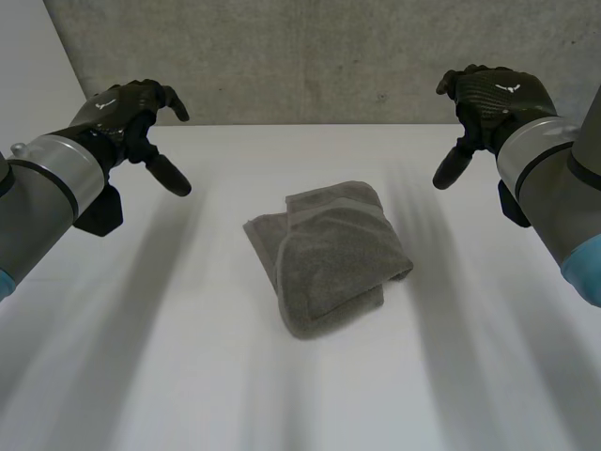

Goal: Fold the towel.

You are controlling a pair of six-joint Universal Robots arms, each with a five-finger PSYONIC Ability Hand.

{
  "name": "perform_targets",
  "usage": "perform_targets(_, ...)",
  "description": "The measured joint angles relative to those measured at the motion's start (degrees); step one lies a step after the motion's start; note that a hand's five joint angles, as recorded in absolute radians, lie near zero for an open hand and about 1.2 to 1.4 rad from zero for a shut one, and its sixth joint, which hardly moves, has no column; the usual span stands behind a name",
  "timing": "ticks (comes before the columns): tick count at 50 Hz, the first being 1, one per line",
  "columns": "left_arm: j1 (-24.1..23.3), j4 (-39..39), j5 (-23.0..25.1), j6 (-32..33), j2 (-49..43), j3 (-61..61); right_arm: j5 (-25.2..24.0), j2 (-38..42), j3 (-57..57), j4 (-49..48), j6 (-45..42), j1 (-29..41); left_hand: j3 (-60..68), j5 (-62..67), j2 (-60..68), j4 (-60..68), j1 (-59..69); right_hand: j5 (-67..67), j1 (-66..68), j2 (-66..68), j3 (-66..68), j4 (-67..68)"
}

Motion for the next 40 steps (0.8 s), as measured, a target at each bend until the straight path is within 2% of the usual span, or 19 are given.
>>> perform_targets(6, -1.1, 0.0, 0.3, 0.4, -0.8, -0.6, -2.2, 1.2, -0.1, 0.0, -4.0, 0.3, 0.0, 0.0, 0.0, 0.0, 0.0, 0.0, 0.0, 0.0, 0.0, 0.0)
perform_targets(14, -5.9, 1.1, -0.1, 0.3, -7.3, -2.5, -11.9, 7.1, 0.6, 0.1, -26.3, 1.7, 0.0, 0.0, 0.0, 0.0, 0.0, 0.0, 0.0, 0.0, -0.3, -0.3)
perform_targets(17, -7.9, 1.8, -0.6, 0.0, -10.6, -3.2, -13.9, 10.4, 0.6, -0.1, -31.3, 2.8, 0.0, 0.0, 0.0, 0.0, 0.0, 0.0, 0.0, 0.0, -0.3, -0.3)
perform_targets(23, -11.2, 4.6, -2.6, -0.3, -17.0, -3.8, -14.8, 18.5, -1.9, -0.9, -34.2, 5.2, 0.0, 0.0, 0.0, 0.0, 0.0, 0.7, 1.0, 0.7, 0.4, 0.3)
perform_targets(26, -12.4, 6.1, -3.6, -0.3, -19.6, -3.6, -14.4, 22.6, -4.1, -1.6, -33.8, 6.2, 0.0, 0.0, 0.0, 0.0, 0.0, 10.0, 9.0, 8.6, 8.6, 7.9)
perform_targets(29, -13.0, 7.2, -4.2, -0.4, -21.1, -3.3, -13.5, 26.5, -6.6, -2.6, -32.8, 7.0, 0.0, 0.0, 0.0, 0.0, 0.0, 31.3, 31.5, 30.7, 30.2, 29.5)
perform_targets(31, -13.1, 7.4, -4.3, -0.4, -21.3, -3.3, -13.1, 27.6, -7.4, -3.0, -32.3, 7.2, 0.0, 0.0, 0.0, 0.0, 0.0, 38.3, 39.1, 38.2, 37.5, 36.7)
perform_targets(32, -13.2, 7.6, -4.4, -0.4, -21.3, -3.2, -12.6, 28.5, -8.0, -3.3, -31.7, 7.4, 0.0, 0.0, 0.0, 0.0, 0.0, 50.2, 50.9, 51.2, 50.1, 49.6)
perform_targets(33, -13.2, 7.7, -4.4, -0.4, -21.3, -3.2, -12.1, 29.1, -8.5, -3.6, -31.0, 7.5, 0.0, 0.0, 0.0, 0.0, 0.0, 59.1, 58.0, 58.9, 57.9, 57.3)
perform_targets(35, -13.1, 7.9, -4.4, -0.4, -21.0, -3.2, -11.6, 29.5, -8.8, -3.8, -29.8, 7.5, 0.0, 0.0, 0.0, 0.0, 0.0, 62.5, 60.9, 60.9, 61.6, 61.3)
perform_targets(40, -12.5, 8.0, -4.3, -0.5, -20.2, -3.3, -10.7, 27.8, -7.8, -3.5, -27.4, 7.4, 0.0, 0.0, 0.0, 0.0, 0.0, 62.5, 61.0, 60.9, 61.8, 61.7)
